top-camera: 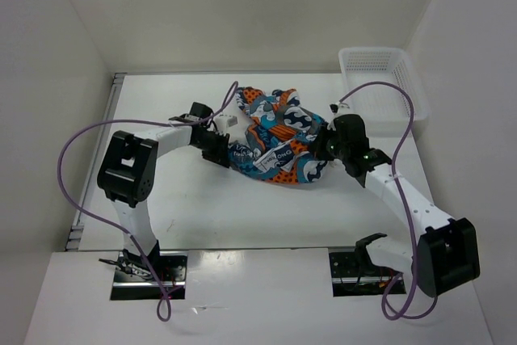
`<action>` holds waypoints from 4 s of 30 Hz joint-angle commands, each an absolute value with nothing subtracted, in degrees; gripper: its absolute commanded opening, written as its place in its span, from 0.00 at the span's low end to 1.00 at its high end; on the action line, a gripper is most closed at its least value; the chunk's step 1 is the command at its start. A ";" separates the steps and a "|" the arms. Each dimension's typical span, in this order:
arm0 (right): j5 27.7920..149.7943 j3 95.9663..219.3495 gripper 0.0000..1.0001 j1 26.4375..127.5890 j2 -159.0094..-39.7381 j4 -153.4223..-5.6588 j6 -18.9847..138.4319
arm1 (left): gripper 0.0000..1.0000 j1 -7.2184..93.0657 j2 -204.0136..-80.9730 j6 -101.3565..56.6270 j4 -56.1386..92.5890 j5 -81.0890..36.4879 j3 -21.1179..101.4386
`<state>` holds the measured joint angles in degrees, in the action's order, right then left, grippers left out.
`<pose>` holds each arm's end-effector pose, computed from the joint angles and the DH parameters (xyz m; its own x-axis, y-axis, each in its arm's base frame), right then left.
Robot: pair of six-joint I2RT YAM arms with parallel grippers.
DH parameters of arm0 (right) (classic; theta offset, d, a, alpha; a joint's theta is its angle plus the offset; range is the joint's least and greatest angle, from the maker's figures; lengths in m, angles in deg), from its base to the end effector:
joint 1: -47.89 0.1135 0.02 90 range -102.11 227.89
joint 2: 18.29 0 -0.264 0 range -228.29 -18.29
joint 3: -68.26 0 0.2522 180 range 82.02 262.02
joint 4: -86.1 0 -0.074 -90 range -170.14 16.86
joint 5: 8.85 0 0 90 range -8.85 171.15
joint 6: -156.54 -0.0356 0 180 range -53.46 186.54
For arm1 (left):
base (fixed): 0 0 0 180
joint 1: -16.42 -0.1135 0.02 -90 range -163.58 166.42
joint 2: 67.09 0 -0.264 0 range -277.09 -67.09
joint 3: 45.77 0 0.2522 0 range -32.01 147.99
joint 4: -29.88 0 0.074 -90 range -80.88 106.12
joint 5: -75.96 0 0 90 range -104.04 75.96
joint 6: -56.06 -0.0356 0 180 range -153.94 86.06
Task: Fold and stack the shorts
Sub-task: Flatten the shorts out
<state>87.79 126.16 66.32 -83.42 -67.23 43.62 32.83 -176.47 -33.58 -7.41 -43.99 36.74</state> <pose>0.2358 0.0829 0.2603 -0.6451 0.1928 -0.7394 -0.1670 0.9087 0.3826 0.3578 -0.1239 0.1542 -0.8662 0.2494 -0.4330 0.4481 0.7713 -0.4521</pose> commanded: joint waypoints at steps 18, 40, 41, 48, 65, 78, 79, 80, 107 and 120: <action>88.45 181.05 0.00 63.71 -110.60 -64.93 54.23 | 0.01 19.41 -162.98 -33.94 -22.36 -33.46 65.75; 87.49 129.05 0.61 66.78 -92.12 -65.81 39.21 | 0.59 14.07 -162.79 -33.94 -15.09 -23.27 35.13; 86.70 129.05 0.59 66.78 -92.12 -65.81 37.46 | 0.59 13.44 -165.32 -33.94 -15.08 -22.66 35.92; 85.63 125.27 0.58 66.78 -94.84 -70.90 27.71 | 0.65 11.06 -169.74 -33.94 -9.02 -23.36 37.87; 91.06 128.69 0.51 66.78 -114.79 -73.46 26.02 | 0.46 10.54 -176.59 -33.94 -8.93 -23.09 36.11; 103.72 189.10 0.00 55.55 -131.83 -59.94 33.93 | 0.00 10.54 -180.91 -33.94 -21.41 -32.94 80.00; 103.74 195.25 0.00 55.53 -133.33 -57.40 33.93 | 0.00 9.75 -180.91 -33.94 -21.41 -32.94 89.01; 104.26 204.71 0.00 55.53 -134.30 -56.76 33.93 | 0.00 8.96 -179.43 -33.94 -21.93 -33.54 92.76; 101.45 132.21 0.00 58.25 -98.11 -47.44 36.22 | 0.00 7.45 -156.04 -33.94 -51.30 -25.83 37.00; 94.87 139.32 0.53 58.26 -93.01 -37.94 36.65 | 0.48 8.87 -150.85 -33.94 -45.01 -24.58 36.35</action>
<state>98.56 133.51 58.26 -96.90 -39.30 35.99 9.05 -152.45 -33.87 -51.65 -23.47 31.39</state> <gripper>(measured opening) 0.527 0.449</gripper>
